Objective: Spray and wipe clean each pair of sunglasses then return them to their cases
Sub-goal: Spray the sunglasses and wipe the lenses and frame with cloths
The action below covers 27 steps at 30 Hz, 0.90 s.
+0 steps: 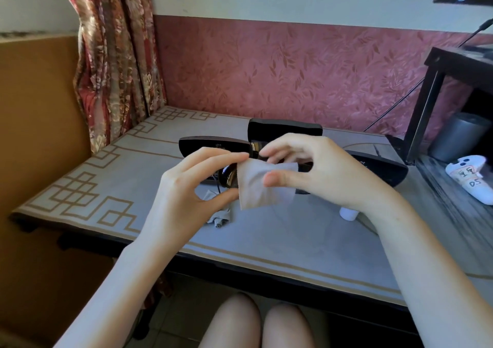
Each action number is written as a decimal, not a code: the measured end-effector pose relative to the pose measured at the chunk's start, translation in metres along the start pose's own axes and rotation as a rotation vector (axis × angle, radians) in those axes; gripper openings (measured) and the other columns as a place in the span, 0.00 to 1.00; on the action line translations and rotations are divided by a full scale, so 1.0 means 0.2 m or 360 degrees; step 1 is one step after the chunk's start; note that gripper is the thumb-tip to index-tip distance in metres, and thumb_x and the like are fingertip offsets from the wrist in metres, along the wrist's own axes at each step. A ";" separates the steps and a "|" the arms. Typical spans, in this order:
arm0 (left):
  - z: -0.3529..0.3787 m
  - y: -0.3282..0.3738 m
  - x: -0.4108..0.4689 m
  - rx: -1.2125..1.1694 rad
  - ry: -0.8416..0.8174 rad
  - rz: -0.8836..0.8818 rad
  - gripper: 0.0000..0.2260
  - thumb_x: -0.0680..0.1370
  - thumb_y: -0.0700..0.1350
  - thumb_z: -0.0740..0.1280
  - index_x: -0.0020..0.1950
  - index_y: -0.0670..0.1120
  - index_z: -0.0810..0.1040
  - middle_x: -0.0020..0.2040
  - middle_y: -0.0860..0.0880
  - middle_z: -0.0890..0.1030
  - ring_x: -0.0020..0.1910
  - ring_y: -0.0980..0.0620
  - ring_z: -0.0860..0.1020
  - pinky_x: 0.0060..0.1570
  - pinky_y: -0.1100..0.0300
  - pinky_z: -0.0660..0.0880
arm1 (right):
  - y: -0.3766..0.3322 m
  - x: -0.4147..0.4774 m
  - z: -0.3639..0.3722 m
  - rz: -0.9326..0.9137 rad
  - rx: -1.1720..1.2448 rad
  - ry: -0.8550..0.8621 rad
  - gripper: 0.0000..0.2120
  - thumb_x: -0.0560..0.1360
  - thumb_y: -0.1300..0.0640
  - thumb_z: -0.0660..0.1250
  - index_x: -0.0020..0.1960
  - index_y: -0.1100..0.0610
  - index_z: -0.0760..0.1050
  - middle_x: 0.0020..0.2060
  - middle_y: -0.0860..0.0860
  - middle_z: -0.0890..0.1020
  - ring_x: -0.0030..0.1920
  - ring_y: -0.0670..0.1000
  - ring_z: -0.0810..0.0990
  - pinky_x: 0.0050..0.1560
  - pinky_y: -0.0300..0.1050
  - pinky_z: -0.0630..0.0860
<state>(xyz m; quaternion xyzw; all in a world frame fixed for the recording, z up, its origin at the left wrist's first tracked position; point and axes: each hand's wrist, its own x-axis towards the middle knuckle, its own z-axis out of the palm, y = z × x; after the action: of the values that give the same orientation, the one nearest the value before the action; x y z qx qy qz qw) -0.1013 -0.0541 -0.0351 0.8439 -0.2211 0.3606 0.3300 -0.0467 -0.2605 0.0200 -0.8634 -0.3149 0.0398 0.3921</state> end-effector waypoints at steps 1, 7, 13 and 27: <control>0.00 0.00 0.00 -0.0005 0.0019 -0.0022 0.19 0.71 0.43 0.73 0.61 0.46 0.78 0.55 0.53 0.79 0.57 0.62 0.76 0.58 0.71 0.69 | 0.02 -0.02 -0.01 0.0004 0.0018 0.0036 0.25 0.58 0.35 0.72 0.54 0.42 0.78 0.49 0.42 0.83 0.52 0.42 0.80 0.59 0.42 0.75; -0.02 0.00 0.00 -0.0056 0.0072 -0.0119 0.16 0.72 0.48 0.70 0.59 0.47 0.78 0.54 0.57 0.78 0.55 0.65 0.75 0.55 0.70 0.72 | 0.13 -0.12 0.03 -0.0044 -0.0072 0.0185 0.20 0.67 0.46 0.76 0.57 0.38 0.74 0.54 0.36 0.80 0.58 0.39 0.78 0.67 0.52 0.68; -0.06 -0.04 0.01 -0.0148 -0.0102 -0.0152 0.21 0.68 0.54 0.72 0.59 0.47 0.78 0.60 0.53 0.76 0.63 0.58 0.74 0.63 0.58 0.73 | 0.15 -0.11 0.06 0.0005 0.0005 0.0231 0.23 0.63 0.34 0.71 0.58 0.33 0.74 0.57 0.33 0.79 0.63 0.41 0.76 0.68 0.69 0.61; -0.10 0.06 0.19 -0.0363 -0.0511 -0.0606 0.12 0.68 0.44 0.76 0.50 0.54 0.84 0.45 0.60 0.85 0.45 0.64 0.82 0.45 0.71 0.76 | 0.12 -0.09 0.08 0.0036 -0.0021 0.0248 0.22 0.63 0.31 0.66 0.57 0.28 0.71 0.57 0.29 0.77 0.65 0.43 0.74 0.64 0.79 0.55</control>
<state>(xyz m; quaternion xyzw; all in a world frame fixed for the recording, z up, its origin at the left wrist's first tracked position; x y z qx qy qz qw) -0.0938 -0.0530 0.0093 0.8740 -0.1471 0.1265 0.4455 -0.0543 -0.2729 -0.0120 -0.8700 -0.2739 -0.0251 0.4092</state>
